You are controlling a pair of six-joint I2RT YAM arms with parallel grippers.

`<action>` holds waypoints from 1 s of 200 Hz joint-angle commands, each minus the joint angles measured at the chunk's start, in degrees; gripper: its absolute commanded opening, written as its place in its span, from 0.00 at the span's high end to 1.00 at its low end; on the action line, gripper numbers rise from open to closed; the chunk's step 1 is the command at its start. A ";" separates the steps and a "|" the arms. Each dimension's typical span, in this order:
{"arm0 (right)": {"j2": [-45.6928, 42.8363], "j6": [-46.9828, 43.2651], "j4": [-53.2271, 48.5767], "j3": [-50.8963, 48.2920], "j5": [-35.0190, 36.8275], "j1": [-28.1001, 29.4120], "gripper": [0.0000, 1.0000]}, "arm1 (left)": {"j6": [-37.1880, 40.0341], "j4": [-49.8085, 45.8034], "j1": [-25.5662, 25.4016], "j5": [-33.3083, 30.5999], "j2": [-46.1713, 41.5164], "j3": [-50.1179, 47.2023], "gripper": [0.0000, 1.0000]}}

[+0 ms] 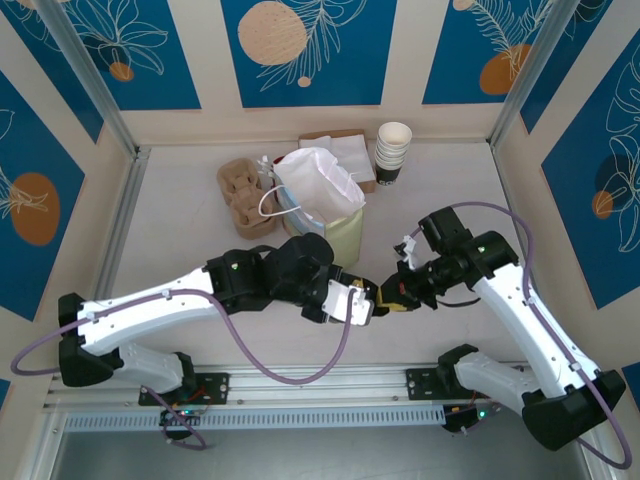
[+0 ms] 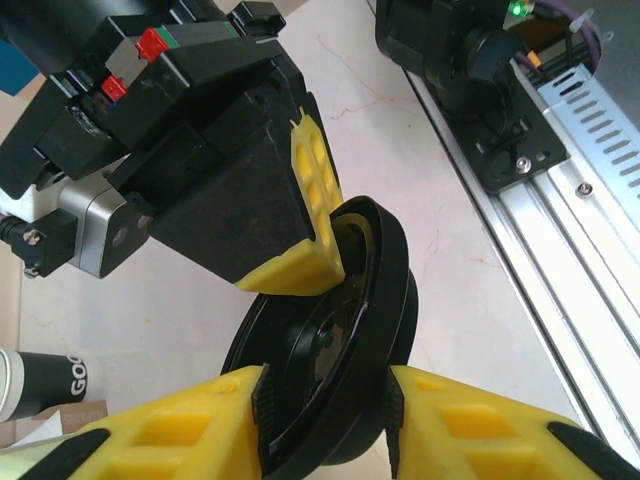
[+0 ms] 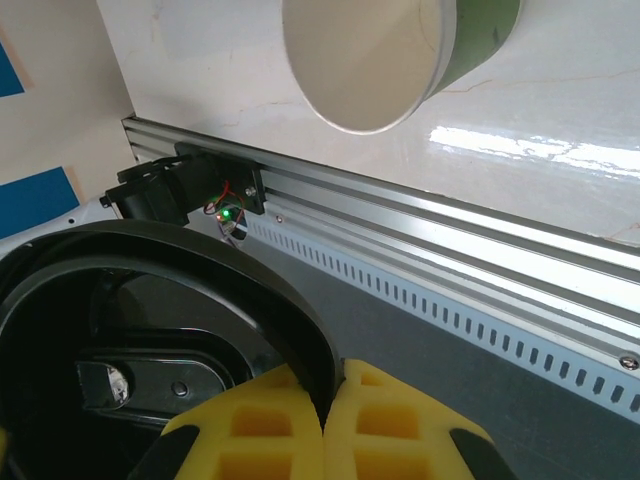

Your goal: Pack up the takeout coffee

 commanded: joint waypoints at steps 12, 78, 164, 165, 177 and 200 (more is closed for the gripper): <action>1.08 -1.14 0.15 0.23 -2.47 0.58 1.00 | 1.95 -2.57 0.43 -4.00 1.72 2.45 0.67; 1.72 -1.06 0.15 1.70 -3.14 0.75 1.00 | 4.78 -6.31 0.43 -6.22 2.76 4.28 0.75; 1.60 -0.48 0.39 4.65 -1.32 -1.03 0.84 | 1.37 -0.79 0.90 -6.60 1.77 1.07 0.90; 1.57 -0.49 0.40 4.68 -1.32 -1.11 0.84 | 1.22 -0.76 0.97 -6.60 1.77 1.05 0.90; 1.13 -0.49 0.59 5.21 -0.99 -1.84 0.78 | -0.44 -0.37 1.40 -6.10 1.54 1.03 0.91; -0.21 -0.21 1.24 6.53 0.78 -3.27 0.66 | -3.81 1.28 2.26 -4.54 0.53 -0.09 0.91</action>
